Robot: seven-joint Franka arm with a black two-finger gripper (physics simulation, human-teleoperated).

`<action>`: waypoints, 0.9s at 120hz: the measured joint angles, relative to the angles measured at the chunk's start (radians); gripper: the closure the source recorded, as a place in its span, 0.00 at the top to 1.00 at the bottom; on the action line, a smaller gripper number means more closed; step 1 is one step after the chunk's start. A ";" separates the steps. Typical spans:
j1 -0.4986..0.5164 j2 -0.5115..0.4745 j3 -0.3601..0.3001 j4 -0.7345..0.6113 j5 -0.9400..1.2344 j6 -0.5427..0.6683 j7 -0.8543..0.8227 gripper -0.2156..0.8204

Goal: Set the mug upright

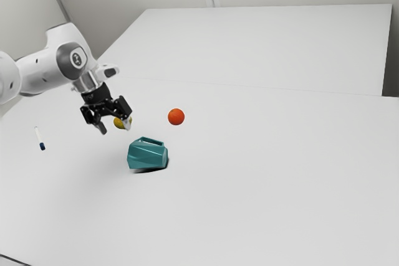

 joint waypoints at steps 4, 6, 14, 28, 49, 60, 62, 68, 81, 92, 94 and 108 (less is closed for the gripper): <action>0.003 0.006 -0.001 0.000 -0.003 -0.001 0.000 0.79; 0.009 0.010 -0.004 0.000 -0.005 -0.001 0.000 0.79; 0.040 0.024 -0.012 -0.001 -0.021 -0.004 0.001 0.79; 0.081 0.059 -0.016 0.001 -0.087 -0.021 0.013 0.79; 0.116 0.121 -0.016 0.015 -0.221 -0.064 0.053 0.79; 0.121 0.131 -0.016 0.026 -0.277 -0.091 0.077 0.79; 0.122 0.133 -0.016 0.027 -0.288 -0.095 0.081 0.79; 0.126 0.137 -0.016 0.028 -0.318 -0.108 0.093 0.79; 0.136 0.151 -0.016 0.026 -0.375 -0.133 0.119 0.79; 0.139 0.163 -0.017 0.021 -0.408 -0.149 0.139 0.79; 0.138 0.165 -0.017 0.020 -0.413 -0.151 0.142 0.79; 0.136 0.179 -0.018 0.013 -0.441 -0.162 0.165 0.79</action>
